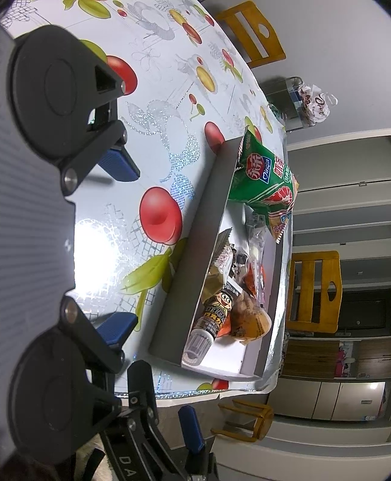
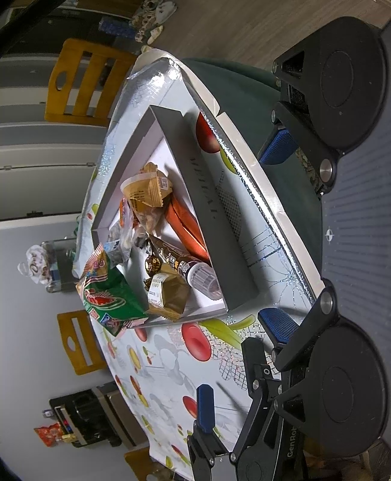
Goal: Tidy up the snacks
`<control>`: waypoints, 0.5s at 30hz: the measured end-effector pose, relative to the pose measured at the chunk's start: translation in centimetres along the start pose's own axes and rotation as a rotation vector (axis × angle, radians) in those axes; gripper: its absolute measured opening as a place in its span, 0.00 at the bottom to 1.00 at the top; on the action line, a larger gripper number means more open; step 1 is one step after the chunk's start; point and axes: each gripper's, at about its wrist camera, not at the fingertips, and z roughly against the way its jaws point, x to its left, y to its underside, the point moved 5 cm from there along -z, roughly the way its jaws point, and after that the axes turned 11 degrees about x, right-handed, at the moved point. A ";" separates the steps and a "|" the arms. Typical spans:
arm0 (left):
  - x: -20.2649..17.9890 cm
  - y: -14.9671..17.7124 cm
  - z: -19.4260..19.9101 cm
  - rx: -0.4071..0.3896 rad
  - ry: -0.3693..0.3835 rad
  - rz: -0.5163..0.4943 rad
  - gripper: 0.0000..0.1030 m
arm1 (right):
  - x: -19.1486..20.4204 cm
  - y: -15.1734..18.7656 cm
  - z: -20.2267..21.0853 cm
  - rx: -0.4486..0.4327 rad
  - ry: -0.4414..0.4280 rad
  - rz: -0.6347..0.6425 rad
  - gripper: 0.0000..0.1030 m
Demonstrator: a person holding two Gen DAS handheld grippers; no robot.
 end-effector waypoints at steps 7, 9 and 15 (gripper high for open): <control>0.0 0.0 0.0 0.002 0.000 0.000 0.92 | 0.0 0.0 0.0 0.002 -0.001 -0.001 1.00; 0.0 0.0 0.0 0.002 0.001 0.000 0.92 | -0.1 0.1 -0.1 0.002 0.000 -0.001 1.00; 0.0 0.0 0.0 0.002 0.001 0.000 0.92 | -0.1 0.0 -0.1 0.003 -0.001 -0.002 1.00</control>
